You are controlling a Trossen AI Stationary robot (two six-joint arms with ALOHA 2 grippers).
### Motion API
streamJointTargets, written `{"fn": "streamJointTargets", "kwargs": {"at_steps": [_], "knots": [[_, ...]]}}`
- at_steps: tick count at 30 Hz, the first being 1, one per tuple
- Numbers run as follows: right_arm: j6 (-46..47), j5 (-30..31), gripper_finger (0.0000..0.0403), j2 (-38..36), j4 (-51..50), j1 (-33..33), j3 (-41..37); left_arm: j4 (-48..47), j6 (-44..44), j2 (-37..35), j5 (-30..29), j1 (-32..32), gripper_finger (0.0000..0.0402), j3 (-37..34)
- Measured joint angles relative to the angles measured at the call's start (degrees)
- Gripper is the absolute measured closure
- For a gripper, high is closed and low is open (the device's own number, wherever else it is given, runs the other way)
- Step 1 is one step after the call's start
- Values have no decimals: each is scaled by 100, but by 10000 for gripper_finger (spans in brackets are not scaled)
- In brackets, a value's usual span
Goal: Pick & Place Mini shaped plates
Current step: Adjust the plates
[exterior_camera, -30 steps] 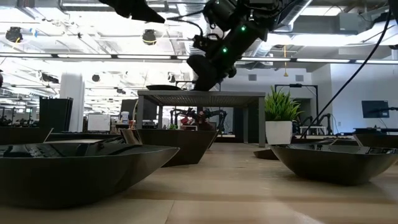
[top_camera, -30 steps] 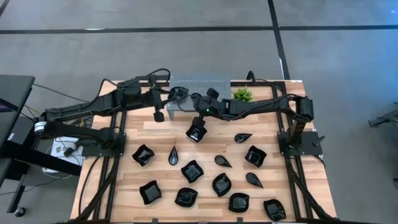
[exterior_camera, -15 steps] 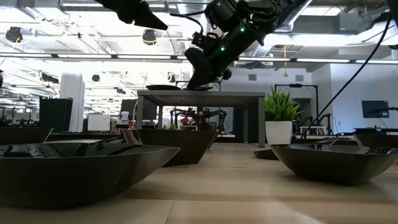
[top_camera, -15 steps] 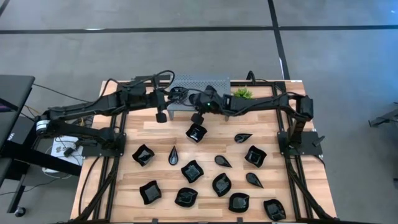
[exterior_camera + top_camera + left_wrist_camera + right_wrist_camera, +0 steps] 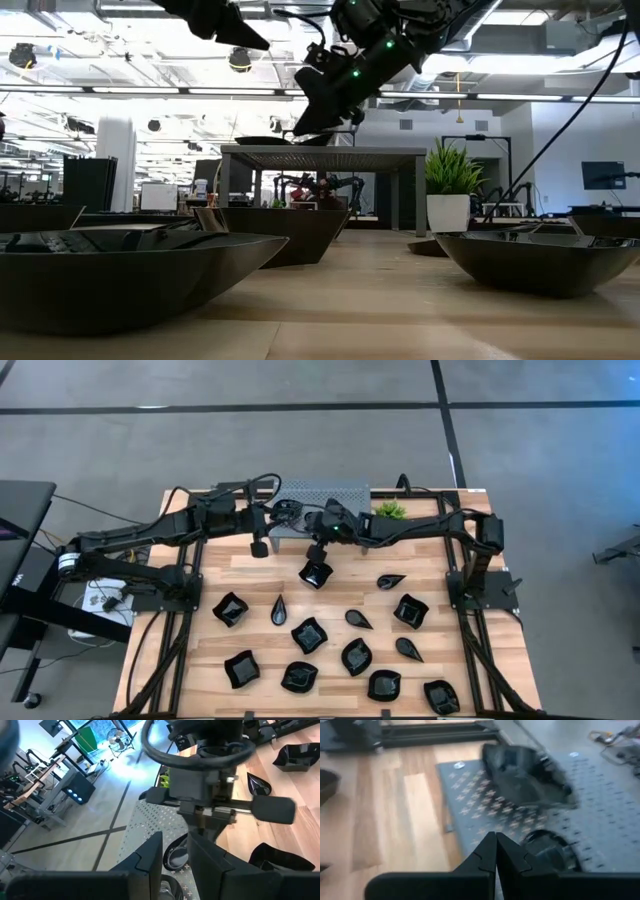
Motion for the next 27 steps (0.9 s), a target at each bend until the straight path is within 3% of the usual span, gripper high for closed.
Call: {"fn": "streamJointTargets", "kwargs": {"at_steps": [5,10,20,27], "knots": [[144,43,403,0,-218,-32,0,0,0,0,0,0,309,0],[161,473,403,0,-251,-181,0,0,0,0,0,0,309,0],[159,479,403,0,-258,-569,0,0,0,0,0,0,309,0],[159,357,403,-1,-306,-480,0,-3,0,0,2,0,309,0]]}}
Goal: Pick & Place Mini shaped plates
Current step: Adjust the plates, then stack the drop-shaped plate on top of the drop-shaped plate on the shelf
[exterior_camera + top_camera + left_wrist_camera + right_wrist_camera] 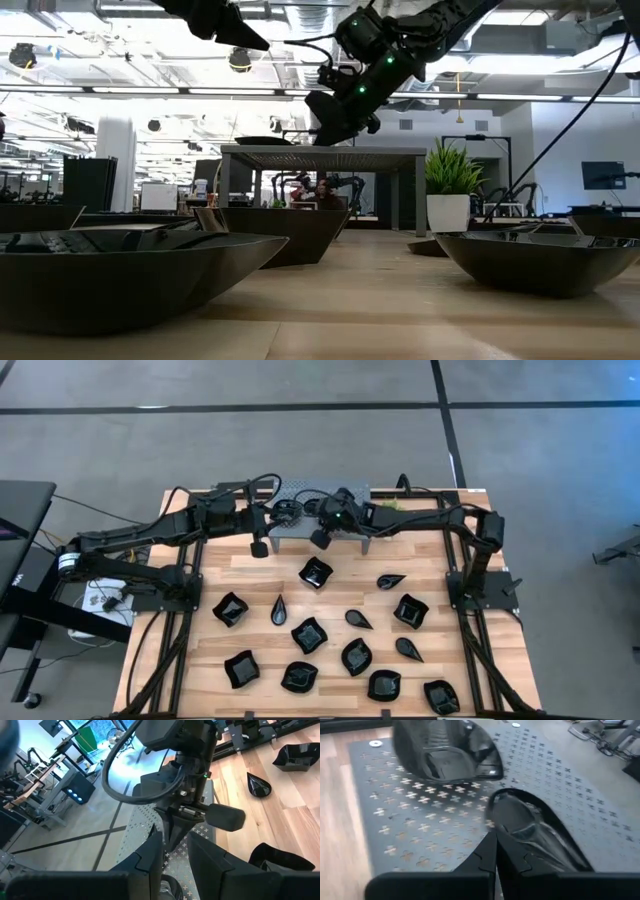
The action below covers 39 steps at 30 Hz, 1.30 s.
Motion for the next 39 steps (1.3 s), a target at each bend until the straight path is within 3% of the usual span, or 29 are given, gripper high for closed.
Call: {"fn": "streamJointTargets", "kwargs": {"at_steps": [11,14,17,26,31,36,39], "knots": [[-530,-20,399,-1163,-846,1064,4,-592,-22,-2,-2,-489,309,0],[-834,-18,380,-1424,-1388,1482,4,-889,-51,-4,-3,-834,309,0],[-463,-18,348,-1541,-1715,1827,2,-1005,-224,-4,1,-1143,309,0],[614,183,260,-951,-2901,2667,1,-1391,-1323,-104,-67,-1850,309,-127],[1606,367,236,-679,-4557,2646,2,-1386,-1663,-270,-436,-2008,309,-376],[2162,-113,230,-420,-6318,2488,-4,-1378,-1668,-357,-501,-2006,309,-645],[2190,-452,234,-242,-6748,2433,-85,-1355,-1668,-385,-522,-2004,309,-800]]}}
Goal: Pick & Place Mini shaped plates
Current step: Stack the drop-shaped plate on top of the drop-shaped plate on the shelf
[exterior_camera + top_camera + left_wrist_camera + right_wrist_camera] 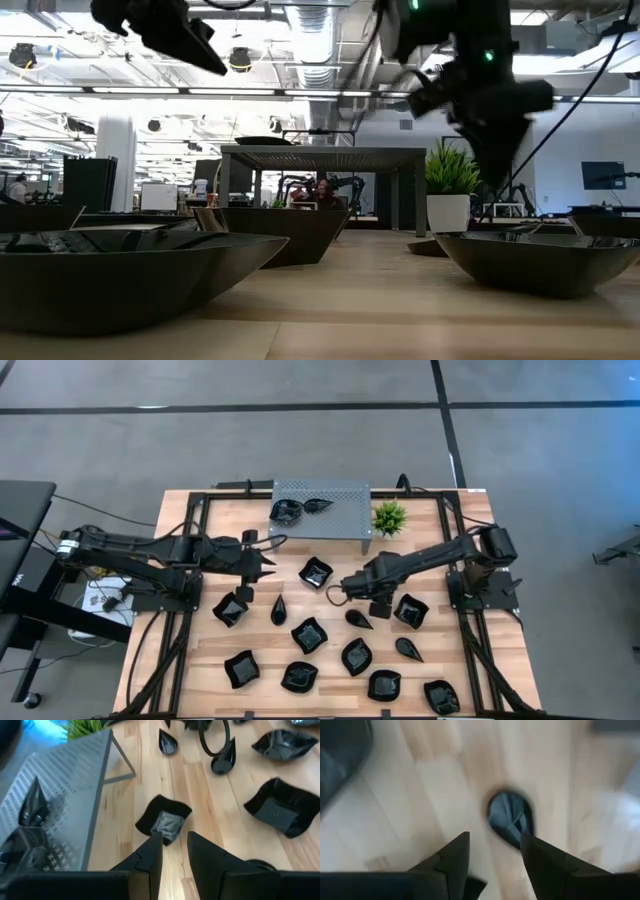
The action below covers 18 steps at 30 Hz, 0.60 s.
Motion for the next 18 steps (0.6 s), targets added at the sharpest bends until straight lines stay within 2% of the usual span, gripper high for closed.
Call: {"fn": "streamJointTargets", "kwargs": {"at_steps": [2,18], "knots": [[-79,-168,238,126,-86,-45,-73,29,-2,3,0,0,309,-91],[-733,-332,260,1143,209,-602,-157,194,0,0,0,0,309,-171]]}}
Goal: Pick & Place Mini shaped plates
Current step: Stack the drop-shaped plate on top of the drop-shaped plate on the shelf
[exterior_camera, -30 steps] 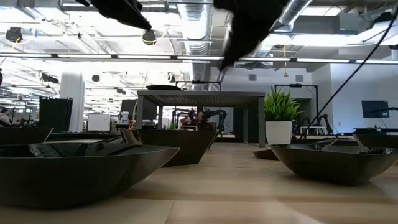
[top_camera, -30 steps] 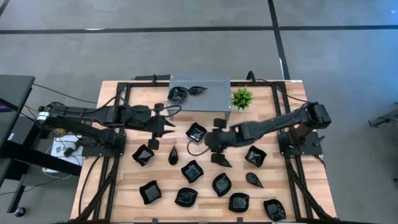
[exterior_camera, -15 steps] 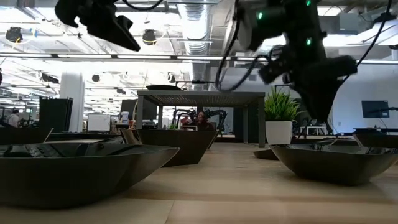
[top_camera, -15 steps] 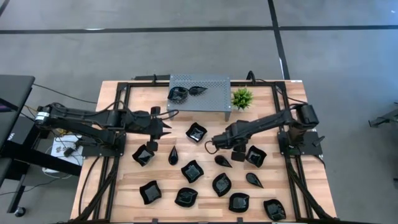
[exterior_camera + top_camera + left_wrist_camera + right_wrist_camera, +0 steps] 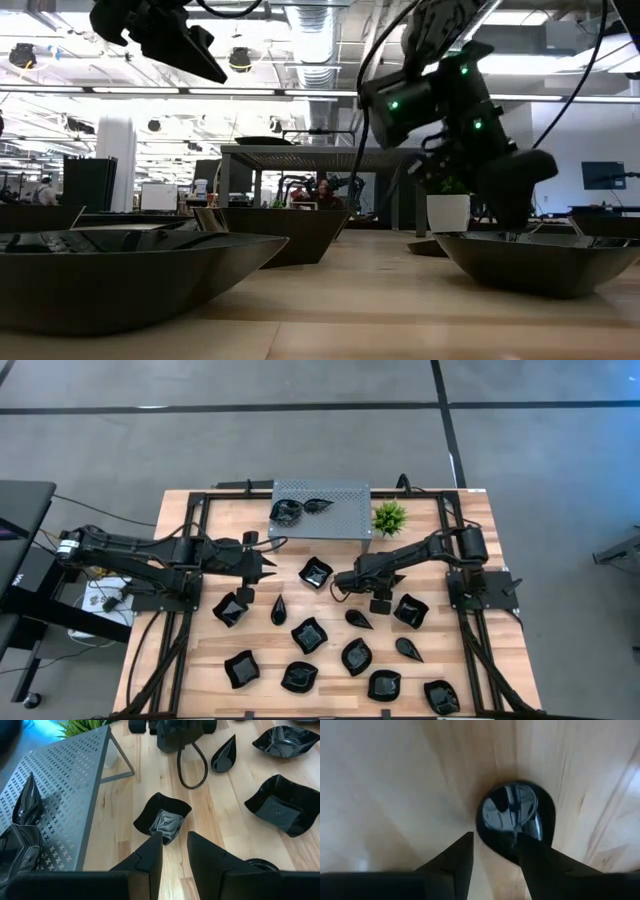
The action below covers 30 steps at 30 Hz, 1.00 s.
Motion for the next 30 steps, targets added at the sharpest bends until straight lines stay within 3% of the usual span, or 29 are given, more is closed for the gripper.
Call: {"fn": "streamJointTargets", "kwargs": {"at_steps": [5,12,20,23,30], "knots": [[-19,-190,285,119,0,-142,20,19,0,2,1,0,309,0],[29,-473,392,69,177,-257,38,72,2,2,2,0,309,0],[19,-449,399,69,-239,-168,720,101,2,2,2,0,309,0],[-5,-368,396,69,-725,-115,1264,101,2,2,2,0,309,0],[-66,508,399,69,-1616,99,3042,206,2,2,2,0,309,0]]}}
